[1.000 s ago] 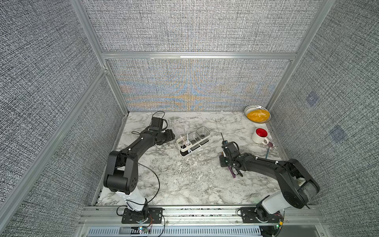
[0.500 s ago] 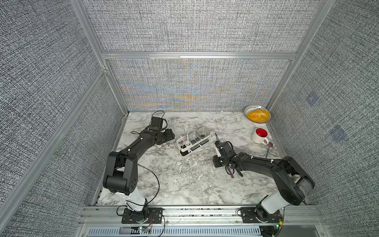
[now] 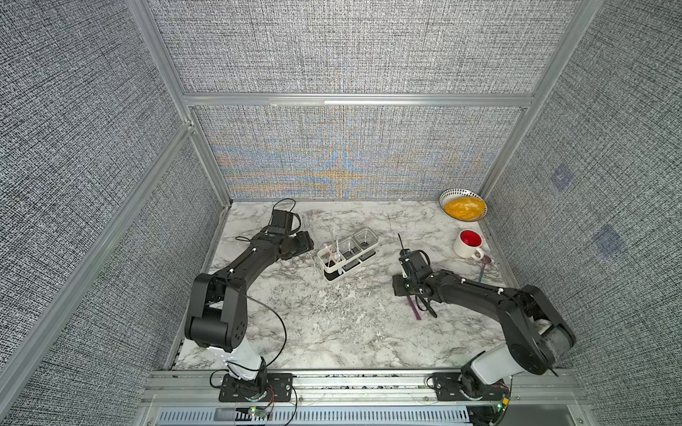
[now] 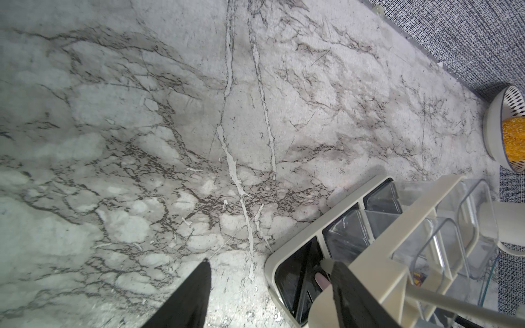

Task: Place the toothbrush into the toothbrush holder
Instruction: Pick up the toothbrush from the center of the board.

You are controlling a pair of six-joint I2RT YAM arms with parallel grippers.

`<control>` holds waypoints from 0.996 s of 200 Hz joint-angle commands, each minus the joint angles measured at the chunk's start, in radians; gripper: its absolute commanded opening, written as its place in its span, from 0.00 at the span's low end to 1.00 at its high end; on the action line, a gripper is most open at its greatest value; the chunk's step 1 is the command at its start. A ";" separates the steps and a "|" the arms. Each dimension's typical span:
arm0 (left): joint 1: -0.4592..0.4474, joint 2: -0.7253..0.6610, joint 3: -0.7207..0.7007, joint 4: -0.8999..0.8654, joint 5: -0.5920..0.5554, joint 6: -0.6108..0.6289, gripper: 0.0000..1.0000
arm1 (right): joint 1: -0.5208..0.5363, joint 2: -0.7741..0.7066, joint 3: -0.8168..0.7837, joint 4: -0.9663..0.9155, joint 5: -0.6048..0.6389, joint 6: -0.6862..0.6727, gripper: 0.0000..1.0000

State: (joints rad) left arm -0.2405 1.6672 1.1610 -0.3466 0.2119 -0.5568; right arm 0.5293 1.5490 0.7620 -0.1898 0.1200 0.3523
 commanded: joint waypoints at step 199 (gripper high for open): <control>-0.002 -0.012 -0.015 0.001 -0.008 0.011 0.70 | 0.100 0.095 0.028 0.053 -0.018 0.064 0.08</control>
State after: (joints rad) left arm -0.2405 1.6588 1.1481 -0.3477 0.2089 -0.5537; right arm 0.6266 1.6642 0.7982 -0.0692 0.1303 0.3832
